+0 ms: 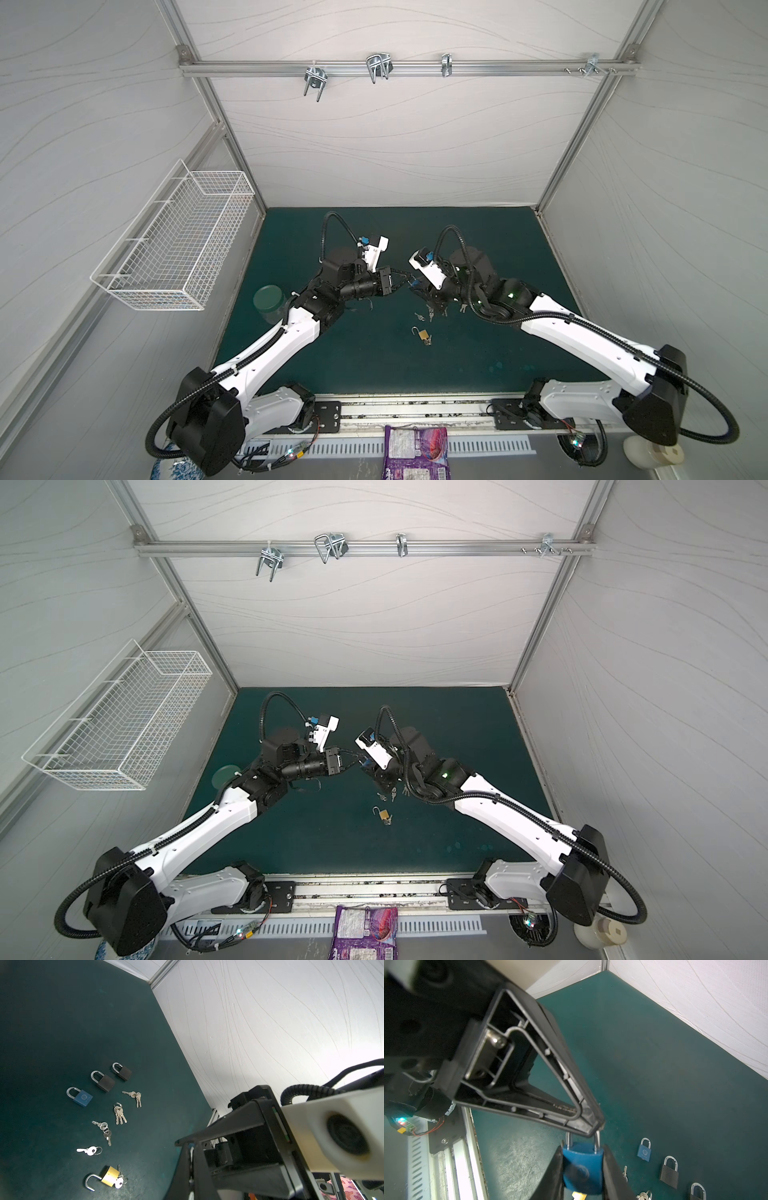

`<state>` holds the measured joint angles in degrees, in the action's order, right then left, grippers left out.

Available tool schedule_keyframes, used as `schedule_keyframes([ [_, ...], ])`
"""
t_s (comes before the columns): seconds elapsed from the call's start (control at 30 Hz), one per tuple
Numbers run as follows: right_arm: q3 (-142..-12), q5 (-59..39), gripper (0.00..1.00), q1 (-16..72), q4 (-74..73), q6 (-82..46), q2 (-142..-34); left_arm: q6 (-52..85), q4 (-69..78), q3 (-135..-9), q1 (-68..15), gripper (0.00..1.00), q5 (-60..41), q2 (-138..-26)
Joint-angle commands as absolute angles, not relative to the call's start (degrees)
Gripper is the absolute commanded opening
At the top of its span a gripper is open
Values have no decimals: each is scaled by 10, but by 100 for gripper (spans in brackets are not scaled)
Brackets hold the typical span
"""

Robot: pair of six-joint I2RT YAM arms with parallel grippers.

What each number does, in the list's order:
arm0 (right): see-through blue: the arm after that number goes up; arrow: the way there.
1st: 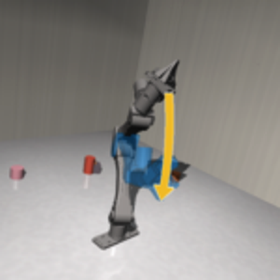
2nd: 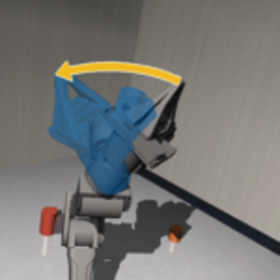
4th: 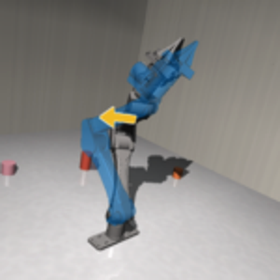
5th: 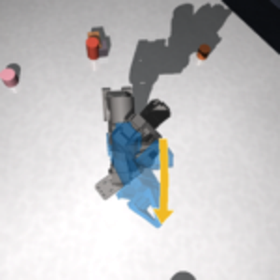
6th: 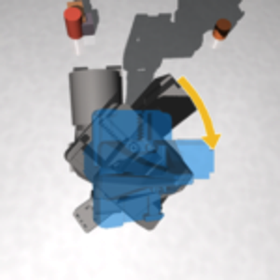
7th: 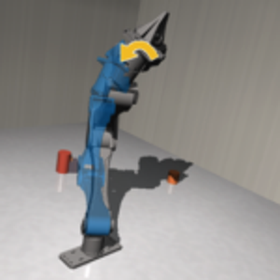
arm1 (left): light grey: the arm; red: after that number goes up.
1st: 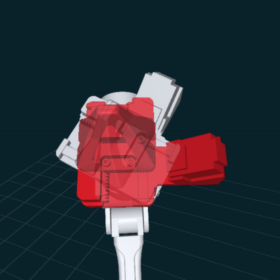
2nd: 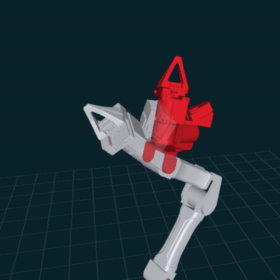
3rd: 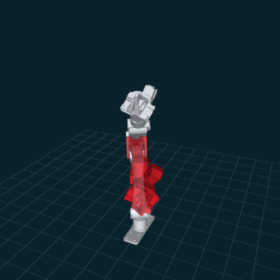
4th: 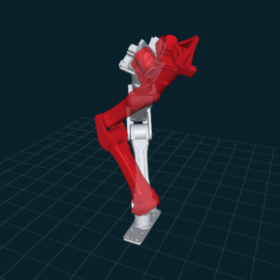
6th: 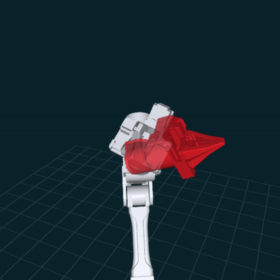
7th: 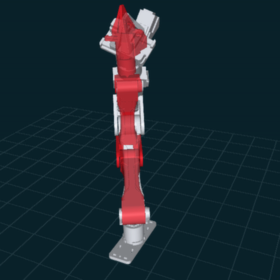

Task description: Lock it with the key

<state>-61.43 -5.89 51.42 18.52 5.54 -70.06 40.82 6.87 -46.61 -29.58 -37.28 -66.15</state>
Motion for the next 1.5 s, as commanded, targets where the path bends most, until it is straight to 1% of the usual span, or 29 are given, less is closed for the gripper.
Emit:
schedule_keyframes([
  [0.0,-603,-87,0,517,169,45,-657,381,44,-508,-298,43,-331,-649],
  [0.07,-588,-92,0,513,170,39,-646,356,-5,-518,-297,69,-278,-641],
  [0.1,-584,-100,0,507,181,33,-647,339,-34,-526,-296,79,-254,-640],
  [0.17,-580,-124,0,488,206,17,-654,309,-97,-541,-296,94,-198,-639],
  [0.2,-578,-134,0,478,218,7,-659,300,-125,-545,-296,98,-169,-639],
  [0.33,-582,-139,0,444,267,-26,-697,288,-196,-536,-295,99,-72,-630],
  [0.4,-591,-113,0,441,282,-41,-724,294,-207,-519,-295,99,-47,-621],
  [0.53,-614,-107,0,441,292,-65,-785,309,-211,-491,-294,99,-40,-608],
  [0.6,-608,-96,0,440,265,-96,-805,316,-218,-483,-294,99,-28,-605],
  [0.63,-605,-102,0,441,257,-117,-816,319,-221,-480,-294,99,-22,-606],
  [0.7,-621,-159,0,439,267,-92,-841,322,-224,-472,-294,99,-14,-612],
  [0.77,-633,-160,0,438,266,-94,-867,327,-230,-469,-294,99,-9,-624],
  [0.83,-650,-129,0,438,260,-98,-898,341,-234,-468,-294,99,3,-638],
  [0.93,-709,-58,0,445,307,-87,-972,383,-244,-470,-291,99,29,-657],
  [1.07,-758,-16,0,452,339,-63,-1038,435,-249,-464,-289,99,56,-658],
  [1.17,-796,10,0,453,369,-47,-1082,439,-230,-441,-275,99,36,-649],
  [1.23,-808,19,0,453,373,-40,-1103,418,-198,-417,-253,99,-9,-637],
  [1.37,-830,18,0,455,383,-30,-1135,425,-166,-373,-194,99,-95,-610],
  [1.47,-847,22,0,458,391,-22,-1159,423,-149,-352,-174,99,-110,-581],
])
